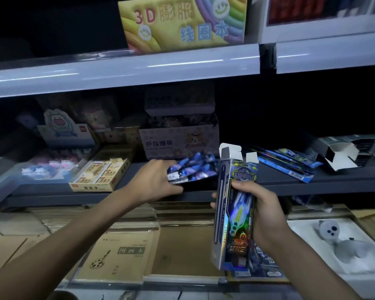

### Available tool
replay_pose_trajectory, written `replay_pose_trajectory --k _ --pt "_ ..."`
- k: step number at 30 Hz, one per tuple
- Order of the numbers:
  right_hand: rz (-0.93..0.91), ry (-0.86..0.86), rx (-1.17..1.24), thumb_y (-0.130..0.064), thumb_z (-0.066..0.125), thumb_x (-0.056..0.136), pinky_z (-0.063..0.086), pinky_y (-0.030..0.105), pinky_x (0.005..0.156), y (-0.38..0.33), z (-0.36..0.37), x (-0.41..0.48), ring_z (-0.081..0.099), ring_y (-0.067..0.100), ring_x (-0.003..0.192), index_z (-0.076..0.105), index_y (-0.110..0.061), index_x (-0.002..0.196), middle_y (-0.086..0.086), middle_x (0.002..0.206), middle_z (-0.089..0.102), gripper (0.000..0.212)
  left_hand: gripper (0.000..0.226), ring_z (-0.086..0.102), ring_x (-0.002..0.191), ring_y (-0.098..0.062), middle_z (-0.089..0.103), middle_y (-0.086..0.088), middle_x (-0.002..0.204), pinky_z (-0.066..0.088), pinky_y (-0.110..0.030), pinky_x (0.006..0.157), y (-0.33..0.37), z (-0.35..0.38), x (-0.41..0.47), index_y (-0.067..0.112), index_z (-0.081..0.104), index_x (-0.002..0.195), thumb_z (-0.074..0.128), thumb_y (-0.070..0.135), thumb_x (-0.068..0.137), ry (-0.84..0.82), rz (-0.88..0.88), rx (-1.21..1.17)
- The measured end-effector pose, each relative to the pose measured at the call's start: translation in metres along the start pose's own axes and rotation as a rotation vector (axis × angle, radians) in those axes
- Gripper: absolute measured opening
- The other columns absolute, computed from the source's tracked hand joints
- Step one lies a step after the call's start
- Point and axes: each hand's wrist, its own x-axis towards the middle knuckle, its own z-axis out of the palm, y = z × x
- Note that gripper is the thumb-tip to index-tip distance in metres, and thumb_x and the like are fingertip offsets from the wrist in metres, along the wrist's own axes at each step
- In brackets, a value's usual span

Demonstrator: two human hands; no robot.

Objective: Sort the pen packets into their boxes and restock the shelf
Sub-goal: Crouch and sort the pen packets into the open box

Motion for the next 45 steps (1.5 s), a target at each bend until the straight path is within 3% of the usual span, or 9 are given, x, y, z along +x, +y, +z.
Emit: replay_pose_trajectory --k 3,6,9,13,16,19,24,28,45 --pt "-0.013 0.012 0.005 -0.019 0.070 0.064 0.059 0.041 0.071 -0.004 -0.002 0.001 0.072 0.034 0.072 0.072 -0.002 0.092 0.018 0.084 0.071 0.033 0.020 0.056 0.053 -0.002 0.065 0.012 0.059 0.044 -0.022 0.051 0.014 -0.007 -0.014 0.020 0.061 0.073 0.081 0.019 0.071 0.180 -0.128 -0.287" --pt "-0.044 -0.012 -0.015 -0.014 0.075 0.064 0.060 0.028 0.058 -0.001 -0.003 0.003 0.073 0.020 0.065 0.070 -0.003 0.096 0.007 0.077 0.074 0.034 0.012 0.061 0.047 -0.016 0.067 -0.006 0.057 0.052 -0.028 0.052 0.031 0.004 -0.033 0.003 0.064 0.075 0.071 -0.006 0.080 0.215 -0.265 -0.749" --pt "-0.071 -0.056 -0.094 -0.011 0.082 0.070 0.062 0.030 0.064 0.007 0.002 0.002 0.076 0.024 0.076 0.072 -0.003 0.104 0.012 0.091 0.078 0.036 0.016 0.051 0.046 -0.022 0.058 -0.013 0.056 0.050 -0.032 0.054 0.040 0.033 -0.053 0.006 0.065 0.075 0.078 0.004 0.084 0.159 -0.378 -1.056" --pt "-0.111 -0.031 -0.163 -0.017 0.079 0.080 0.061 0.037 0.072 0.023 0.009 -0.001 0.076 0.029 0.085 0.072 -0.004 0.112 0.018 0.103 0.078 0.035 0.034 0.044 0.050 -0.021 0.050 -0.012 0.060 0.041 -0.032 0.057 0.046 0.068 -0.069 0.012 0.067 0.081 0.092 0.029 0.065 0.097 -0.426 -1.322" --pt "-0.127 0.021 -0.224 -0.020 0.083 0.080 0.056 0.039 0.084 0.036 0.012 -0.005 0.076 0.024 0.088 0.076 -0.011 0.106 0.012 0.101 0.079 0.029 0.044 0.053 0.053 -0.021 0.062 -0.013 0.067 0.048 -0.033 0.059 0.049 0.077 -0.079 0.008 0.074 0.088 0.094 0.029 0.055 0.109 -0.462 -1.360" --pt "-0.107 0.036 -0.235 -0.016 0.081 0.085 0.057 0.043 0.094 0.045 0.016 -0.010 0.075 0.030 0.105 0.076 -0.013 0.112 0.012 0.111 0.079 0.028 0.035 0.066 0.059 -0.015 0.075 -0.009 0.079 0.054 -0.029 0.056 0.052 0.081 -0.085 0.008 0.076 0.096 0.093 0.007 0.066 0.093 -0.464 -1.341" --pt "-0.044 0.055 -0.172 -0.006 0.070 0.091 0.060 0.026 0.063 0.053 0.022 -0.013 0.079 0.021 0.084 0.075 -0.007 0.105 0.012 0.097 0.080 0.015 0.052 0.078 0.082 -0.025 0.080 -0.009 0.096 0.061 -0.036 0.076 0.045 0.089 -0.092 0.013 0.079 0.105 0.092 0.029 0.056 0.126 -0.467 -1.308" --pt "-0.029 0.070 -0.185 -0.013 0.073 0.089 0.062 0.029 0.067 0.057 0.024 -0.012 0.079 0.025 0.089 0.077 -0.012 0.106 0.012 0.102 0.080 0.017 0.046 0.077 0.097 -0.032 0.080 -0.011 0.104 0.058 -0.052 0.095 0.042 0.088 -0.095 0.019 0.080 0.105 0.092 0.029 0.063 0.111 -0.485 -1.323" --pt "0.068 0.081 -0.188 -0.017 0.078 0.086 0.062 0.033 0.075 0.067 0.028 -0.012 0.077 0.023 0.087 0.076 -0.009 0.102 0.011 0.097 0.079 0.018 0.045 0.075 0.105 -0.034 0.077 -0.014 0.113 0.056 -0.054 0.100 0.041 0.086 -0.111 0.015 0.073 0.120 0.086 0.020 0.078 0.039 -0.527 -1.437"
